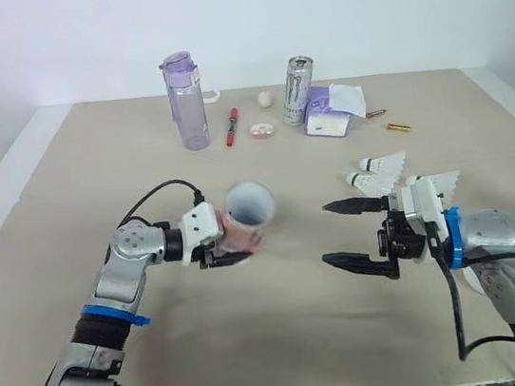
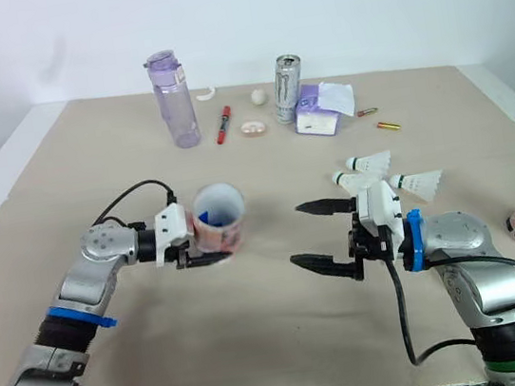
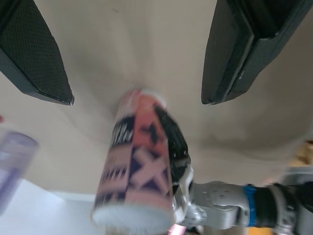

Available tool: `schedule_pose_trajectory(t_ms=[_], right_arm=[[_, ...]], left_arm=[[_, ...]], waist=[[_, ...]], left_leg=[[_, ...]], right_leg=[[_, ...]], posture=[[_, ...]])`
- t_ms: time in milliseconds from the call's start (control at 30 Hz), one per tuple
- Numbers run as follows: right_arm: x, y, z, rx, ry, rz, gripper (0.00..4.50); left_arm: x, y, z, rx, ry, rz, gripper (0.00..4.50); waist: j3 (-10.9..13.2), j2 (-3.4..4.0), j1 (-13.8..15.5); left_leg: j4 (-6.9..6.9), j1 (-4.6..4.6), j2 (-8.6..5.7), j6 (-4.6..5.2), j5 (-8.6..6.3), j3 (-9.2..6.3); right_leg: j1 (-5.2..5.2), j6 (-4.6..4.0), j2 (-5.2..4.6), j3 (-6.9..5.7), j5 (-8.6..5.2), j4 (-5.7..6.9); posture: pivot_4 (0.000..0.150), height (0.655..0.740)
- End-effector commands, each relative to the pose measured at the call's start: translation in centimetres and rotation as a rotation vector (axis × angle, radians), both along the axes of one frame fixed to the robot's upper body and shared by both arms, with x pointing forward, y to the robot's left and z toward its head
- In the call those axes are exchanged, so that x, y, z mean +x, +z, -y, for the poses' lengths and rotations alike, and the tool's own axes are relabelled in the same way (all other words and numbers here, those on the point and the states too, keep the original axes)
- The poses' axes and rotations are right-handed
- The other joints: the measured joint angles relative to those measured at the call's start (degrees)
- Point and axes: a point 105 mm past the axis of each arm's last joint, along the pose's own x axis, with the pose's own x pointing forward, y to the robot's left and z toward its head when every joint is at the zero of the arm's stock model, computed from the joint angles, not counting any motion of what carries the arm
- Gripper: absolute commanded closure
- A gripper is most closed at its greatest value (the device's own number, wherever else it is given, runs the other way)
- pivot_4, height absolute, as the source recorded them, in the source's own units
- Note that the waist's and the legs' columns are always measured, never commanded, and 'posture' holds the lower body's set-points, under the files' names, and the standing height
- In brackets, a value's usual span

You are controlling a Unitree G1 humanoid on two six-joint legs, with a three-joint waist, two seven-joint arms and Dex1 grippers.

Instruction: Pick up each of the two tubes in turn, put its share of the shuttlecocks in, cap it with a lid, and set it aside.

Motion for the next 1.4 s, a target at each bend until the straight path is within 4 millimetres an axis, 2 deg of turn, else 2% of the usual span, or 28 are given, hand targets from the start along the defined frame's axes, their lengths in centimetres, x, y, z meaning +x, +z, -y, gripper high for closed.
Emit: schedule_pose_trajectory(t_ms=[33, 300, 500, 1033, 1167, 1333, 1400], right_arm=[[-0.6, 0.8, -0.4, 0.003, 0.031, 0.028, 0.00], [-0.9, 0.3, -0.1, 0.002, 0.013, 0.010, 0.00], [-0.9, 0.1, 0.1, 0.006, -0.004, 0.002, 0.00], [-0.5, 0.4, 0.3, 0.055, -0.063, 0.005, 0.00], [-0.2, 0.9, 1.3, 0.098, -0.149, -0.005, 0.00], [1.1, 1.2, 4.0, 0.177, -0.354, -0.059, 0.00], [1.9, 0.7, 5.8, 0.188, -0.473, -0.097, 0.00]], left_arm=[[-1.4, 0.9, 0.8, 0.076, -0.046, -0.009, 1.74], [-2.7, 0.4, 1.0, 0.233, -0.060, -0.060, 1.74], [-2.2, 0.0, 0.9, 0.291, -0.051, -0.031, 1.74], [-1.6, 1.0, 2.1, 0.362, -0.082, -0.012, 1.74], [-1.5, 0.7, 2.0, 0.373, -0.079, -0.014, 1.74], [-1.2, 0.9, 2.0, 0.375, -0.075, -0.013, 1.74], [-1.1, 0.9, 2.0, 0.382, -0.075, -0.011, 1.74]], waist=[[0.0, 0.00, 0.0], [0.0, 0.01, 0.0], [0.0, 0.01, 0.0], [0.0, 0.01, 0.0], [0.0, 0.02, 0.1], [0.0, 0.02, 0.1], [0.0, 0.02, 0.1]], left_leg=[[0.00, 0.00, 0.00, 0.00, 0.00, 0.00], [-0.02, 0.01, 0.03, 0.00, 0.00, -0.01], [-0.03, 0.04, 0.04, 0.00, 0.00, -0.01], [0.06, 0.05, 0.00, 0.04, 0.02, 0.01], [0.06, 0.05, 0.00, 0.04, 0.02, 0.00], [0.08, 0.07, -0.02, 0.07, 0.04, 0.01], [0.07, 0.08, -0.02, 0.12, 0.07, 0.01]], right_leg=[[0.00, 0.00, 0.01, 0.00, 0.00, 0.00], [-0.01, 0.02, 0.06, 0.00, -0.07, 0.01], [0.00, 0.02, 0.06, 0.00, -0.18, 0.01], [0.05, 0.02, 0.06, 0.08, -0.27, 0.01], [0.06, 0.02, 0.05, 0.08, -0.26, 0.02], [0.09, 0.03, 0.04, 0.10, -0.23, 0.02], [0.09, -0.01, 0.04, 0.11, -0.18, 0.02]], posture=[[0.150, 0.7400], [0.150, 0.7400], [0.150, 0.7400], [0.150, 0.7400], [0.150, 0.7400], [0.150, 0.7400], [0.150, 0.7400]])
